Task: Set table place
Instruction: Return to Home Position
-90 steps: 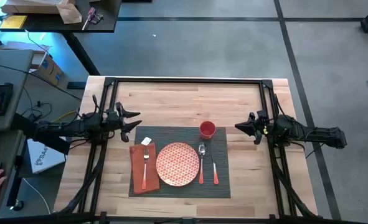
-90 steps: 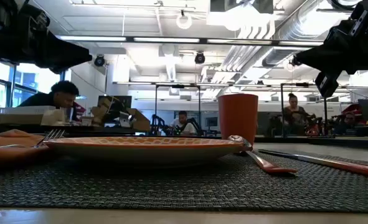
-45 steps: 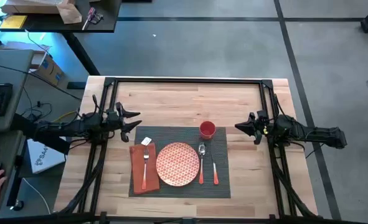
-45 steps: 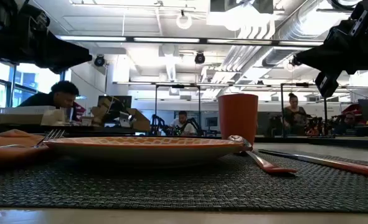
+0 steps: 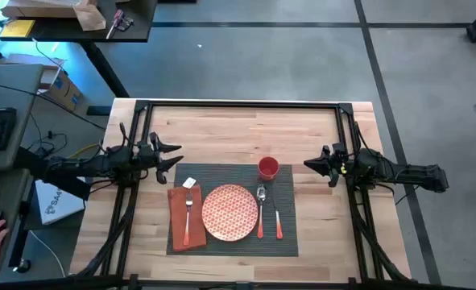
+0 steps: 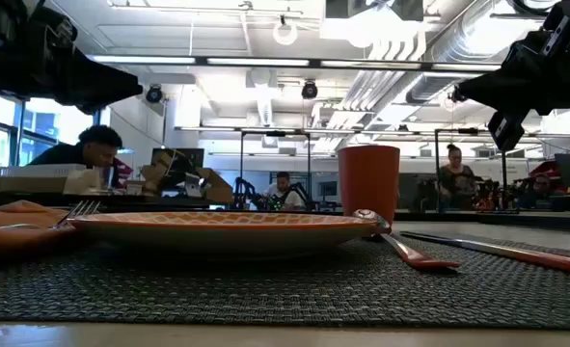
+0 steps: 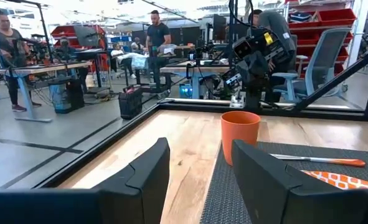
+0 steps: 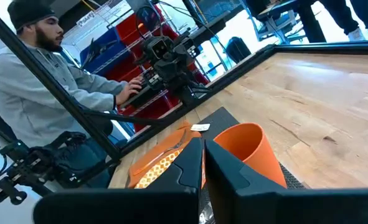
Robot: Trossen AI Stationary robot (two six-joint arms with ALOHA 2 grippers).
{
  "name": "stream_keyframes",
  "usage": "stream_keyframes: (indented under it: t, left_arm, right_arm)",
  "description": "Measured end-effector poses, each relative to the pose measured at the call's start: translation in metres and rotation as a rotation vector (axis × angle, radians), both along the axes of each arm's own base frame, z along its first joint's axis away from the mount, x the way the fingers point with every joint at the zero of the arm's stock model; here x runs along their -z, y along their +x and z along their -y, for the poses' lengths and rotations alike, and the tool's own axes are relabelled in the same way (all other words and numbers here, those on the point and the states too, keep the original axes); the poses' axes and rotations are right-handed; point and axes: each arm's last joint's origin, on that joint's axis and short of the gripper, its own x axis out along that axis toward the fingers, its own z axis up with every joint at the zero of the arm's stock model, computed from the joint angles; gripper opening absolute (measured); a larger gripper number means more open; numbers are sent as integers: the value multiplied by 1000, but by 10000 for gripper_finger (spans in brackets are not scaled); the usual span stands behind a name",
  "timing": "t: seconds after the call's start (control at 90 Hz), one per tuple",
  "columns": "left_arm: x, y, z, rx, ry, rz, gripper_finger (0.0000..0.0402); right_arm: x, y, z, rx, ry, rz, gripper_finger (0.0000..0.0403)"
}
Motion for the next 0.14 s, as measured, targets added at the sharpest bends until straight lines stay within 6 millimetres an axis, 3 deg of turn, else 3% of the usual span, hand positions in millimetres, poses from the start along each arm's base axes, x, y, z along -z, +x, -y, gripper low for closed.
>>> stream_keyframes:
  t: [0.144]
  left_arm:
    - [0, 0, 0, 0, 0, 0, 157]
  right_arm:
    - [0, 0, 0, 0, -1, 0, 0]
